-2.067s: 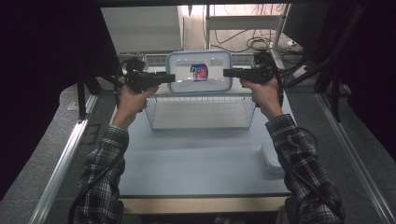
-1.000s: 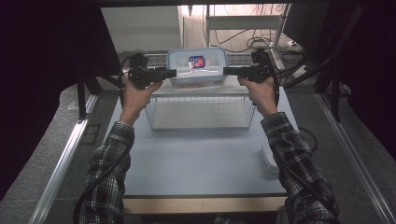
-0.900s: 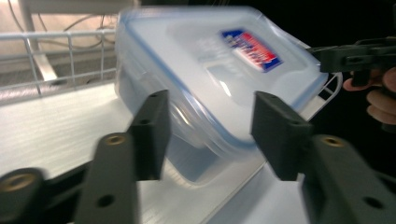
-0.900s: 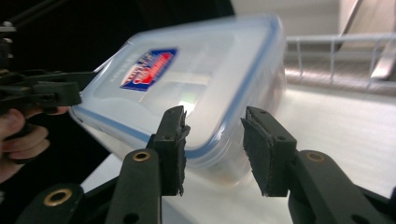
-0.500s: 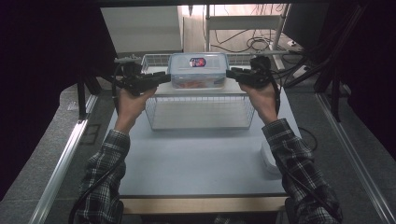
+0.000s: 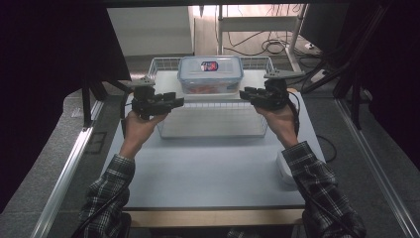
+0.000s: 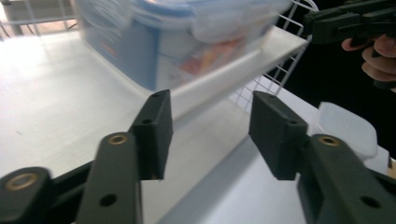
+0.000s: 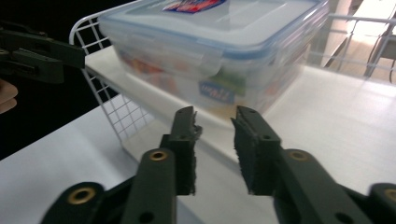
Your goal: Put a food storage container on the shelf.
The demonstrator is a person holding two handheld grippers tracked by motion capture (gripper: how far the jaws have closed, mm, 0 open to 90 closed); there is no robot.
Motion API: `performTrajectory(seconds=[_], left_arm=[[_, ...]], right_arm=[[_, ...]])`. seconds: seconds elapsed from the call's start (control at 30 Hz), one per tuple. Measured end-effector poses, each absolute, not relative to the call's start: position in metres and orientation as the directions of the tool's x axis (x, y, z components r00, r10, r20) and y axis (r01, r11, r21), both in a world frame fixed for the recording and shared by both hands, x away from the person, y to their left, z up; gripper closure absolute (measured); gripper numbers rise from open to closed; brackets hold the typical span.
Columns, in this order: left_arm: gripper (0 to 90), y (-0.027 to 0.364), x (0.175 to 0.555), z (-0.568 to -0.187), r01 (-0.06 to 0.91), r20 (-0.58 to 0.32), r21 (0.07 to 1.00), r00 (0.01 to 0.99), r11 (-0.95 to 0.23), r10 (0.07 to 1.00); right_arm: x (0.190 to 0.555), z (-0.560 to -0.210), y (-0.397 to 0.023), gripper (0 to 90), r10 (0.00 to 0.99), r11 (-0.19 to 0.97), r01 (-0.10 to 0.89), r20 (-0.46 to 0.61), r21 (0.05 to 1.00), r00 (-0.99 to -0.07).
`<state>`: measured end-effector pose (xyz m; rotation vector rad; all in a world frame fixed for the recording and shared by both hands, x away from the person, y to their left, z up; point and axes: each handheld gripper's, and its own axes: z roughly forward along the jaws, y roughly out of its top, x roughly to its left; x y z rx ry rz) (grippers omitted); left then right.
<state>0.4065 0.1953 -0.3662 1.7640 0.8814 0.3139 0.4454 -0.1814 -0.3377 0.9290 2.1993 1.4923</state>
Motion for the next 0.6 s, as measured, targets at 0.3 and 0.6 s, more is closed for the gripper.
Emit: performTrajectory(seconds=[0.3,0.6], left_arm=[[31.6,0.182,0.379,-0.385,0.397,-0.157,0.892,0.718,-0.214,0.678],[21.3,0.169,0.351,-0.405,0.367,-0.106,0.890,0.742,-0.269,0.662]], right_arm=[[0.422,-0.354,-0.187,47.5,0.650,0.269,0.337,0.088,0.902,-0.755],[0.399,-0.373,-0.194,29.4,0.635,0.330,0.345,0.063,0.879,-0.770]])
